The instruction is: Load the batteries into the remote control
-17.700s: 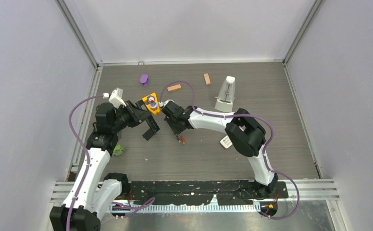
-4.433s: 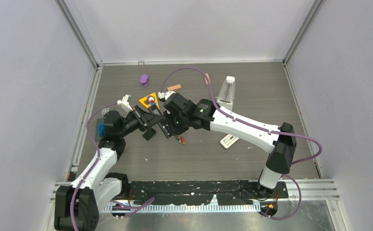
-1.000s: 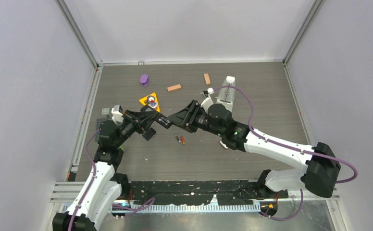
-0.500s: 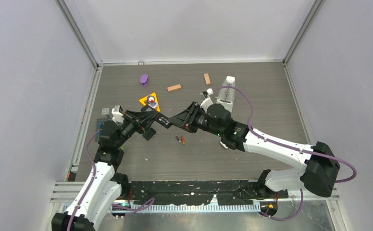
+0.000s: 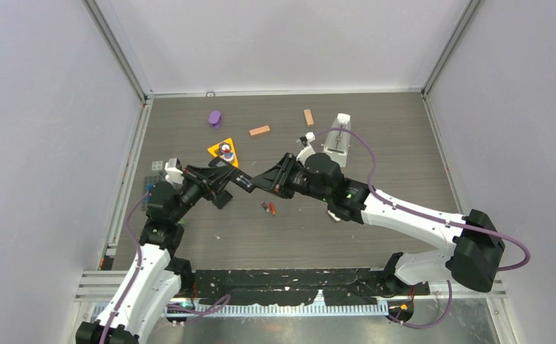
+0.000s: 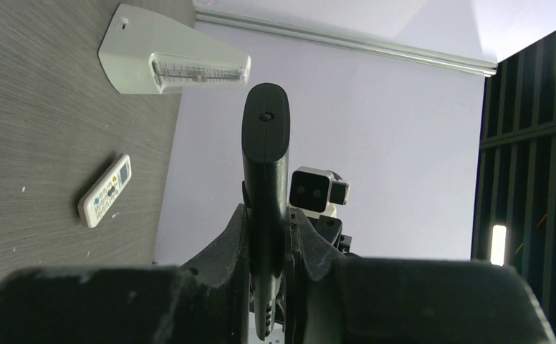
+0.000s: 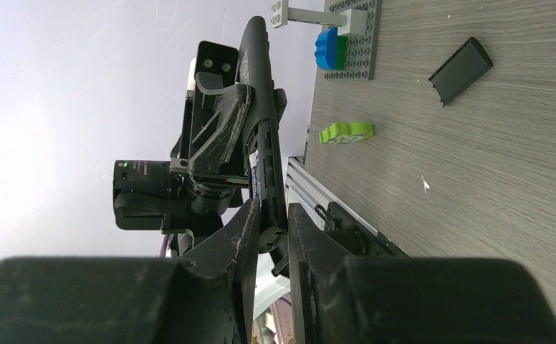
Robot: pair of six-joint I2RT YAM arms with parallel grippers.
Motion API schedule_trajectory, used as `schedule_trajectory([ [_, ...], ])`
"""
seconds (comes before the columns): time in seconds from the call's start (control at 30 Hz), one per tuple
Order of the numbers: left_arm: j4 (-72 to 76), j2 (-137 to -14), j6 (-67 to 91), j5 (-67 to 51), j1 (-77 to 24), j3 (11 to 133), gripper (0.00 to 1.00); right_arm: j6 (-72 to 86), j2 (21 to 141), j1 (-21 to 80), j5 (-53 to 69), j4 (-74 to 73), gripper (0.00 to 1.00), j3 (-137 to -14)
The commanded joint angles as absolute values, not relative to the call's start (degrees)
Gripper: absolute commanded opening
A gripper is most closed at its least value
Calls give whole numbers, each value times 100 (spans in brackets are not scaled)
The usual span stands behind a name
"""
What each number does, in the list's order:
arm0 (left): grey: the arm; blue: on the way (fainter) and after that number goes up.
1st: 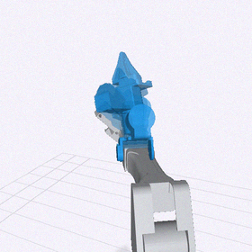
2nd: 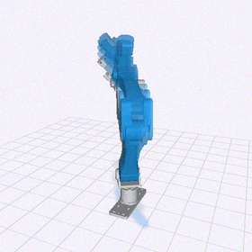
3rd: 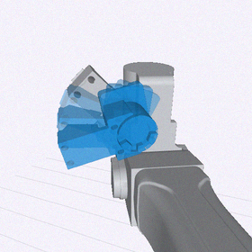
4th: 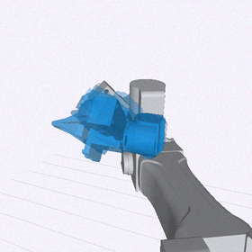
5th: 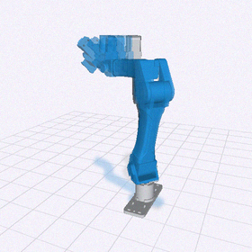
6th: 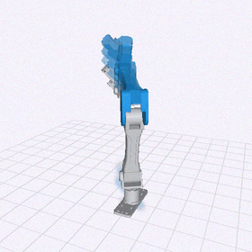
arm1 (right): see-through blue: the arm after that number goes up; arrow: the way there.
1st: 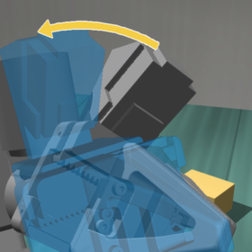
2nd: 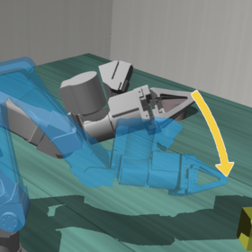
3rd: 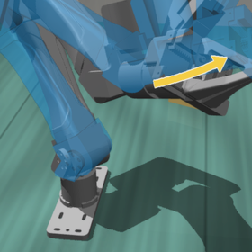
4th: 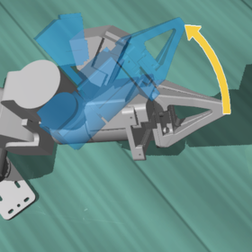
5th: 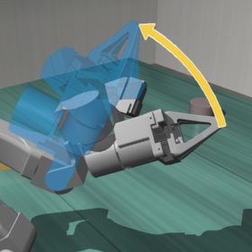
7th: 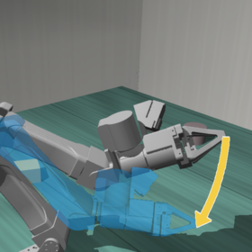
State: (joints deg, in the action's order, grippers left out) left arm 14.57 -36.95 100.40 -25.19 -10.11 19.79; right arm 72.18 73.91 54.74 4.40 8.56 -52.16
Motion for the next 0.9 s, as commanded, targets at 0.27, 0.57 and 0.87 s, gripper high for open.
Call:
schedule_trajectory([
  [0.27, 1684, -3572, 8349, -2749, -1119, 2526, 0, 6418, 7358, 5572, 108, -272, 48, -5803],
  [0.57, 2342, -3756, 7760, -3286, -1117, 2622, 0, 6058, 7421, 5572, 263, -290, 64, -5937],
  [0.87, 606, -3330, 6759, -2647, -1117, 2936, 0, 5765, 7165, 5572, 354, -334, 76, -6116],
])
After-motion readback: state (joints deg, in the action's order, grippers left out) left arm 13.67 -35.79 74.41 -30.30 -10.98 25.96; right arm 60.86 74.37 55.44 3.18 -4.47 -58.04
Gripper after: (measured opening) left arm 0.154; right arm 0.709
